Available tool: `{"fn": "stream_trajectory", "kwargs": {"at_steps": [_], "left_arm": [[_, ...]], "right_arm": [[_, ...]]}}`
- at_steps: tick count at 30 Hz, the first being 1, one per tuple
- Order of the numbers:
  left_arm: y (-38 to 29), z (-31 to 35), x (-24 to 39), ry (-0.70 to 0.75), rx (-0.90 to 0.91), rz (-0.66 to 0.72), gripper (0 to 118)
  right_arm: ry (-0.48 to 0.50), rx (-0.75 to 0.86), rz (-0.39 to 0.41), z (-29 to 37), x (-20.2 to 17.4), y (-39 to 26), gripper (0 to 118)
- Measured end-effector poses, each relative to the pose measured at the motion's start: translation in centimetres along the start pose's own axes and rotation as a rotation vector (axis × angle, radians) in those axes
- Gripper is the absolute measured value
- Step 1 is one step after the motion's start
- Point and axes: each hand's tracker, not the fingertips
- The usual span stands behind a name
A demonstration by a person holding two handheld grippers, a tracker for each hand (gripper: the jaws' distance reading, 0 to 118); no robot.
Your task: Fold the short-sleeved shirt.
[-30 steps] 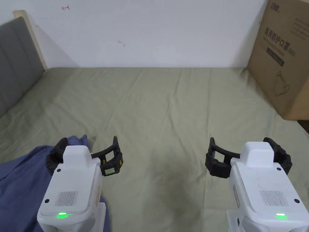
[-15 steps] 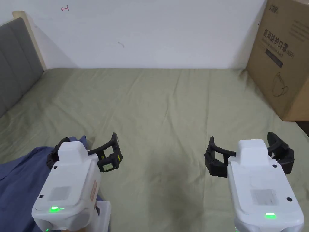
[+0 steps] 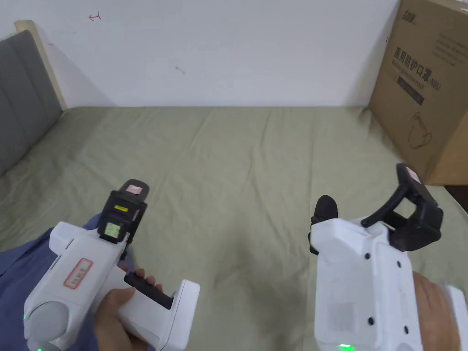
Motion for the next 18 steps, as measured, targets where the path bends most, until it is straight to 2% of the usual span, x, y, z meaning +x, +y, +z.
{"fn": "stream_trajectory", "kwargs": {"at_steps": [1,4,6,8,11,18], "left_arm": [[-0.9,0.9,3.3,0.017,0.025,-0.198,118],[-3.3,1.2,6.1,0.087,0.090,-0.754,118],[-4.6,0.5,5.0,0.115,0.119,-0.998,118],[-6.1,0.4,5.1,0.180,0.171,-1.165,118],[-6.7,0.4,4.9,0.193,0.181,-1.214,118],[-6.0,0.1,4.2,0.168,0.138,-1.138,118]], "right_arm": [[0.038,-0.036,-0.111,-0.2,0.6,-0.1,117],[0.152,-0.153,-0.438,-0.9,2.2,-1.2,117],[0.209,-0.194,-0.598,-1.1,2.6,-2.0,117],[0.251,-0.242,-0.722,-1.2,2.6,-2.9,117],[0.265,-0.281,-0.797,-1.2,2.3,-3.5,117],[0.255,-0.285,-0.784,-1.4,2.3,-3.7,117]]}}
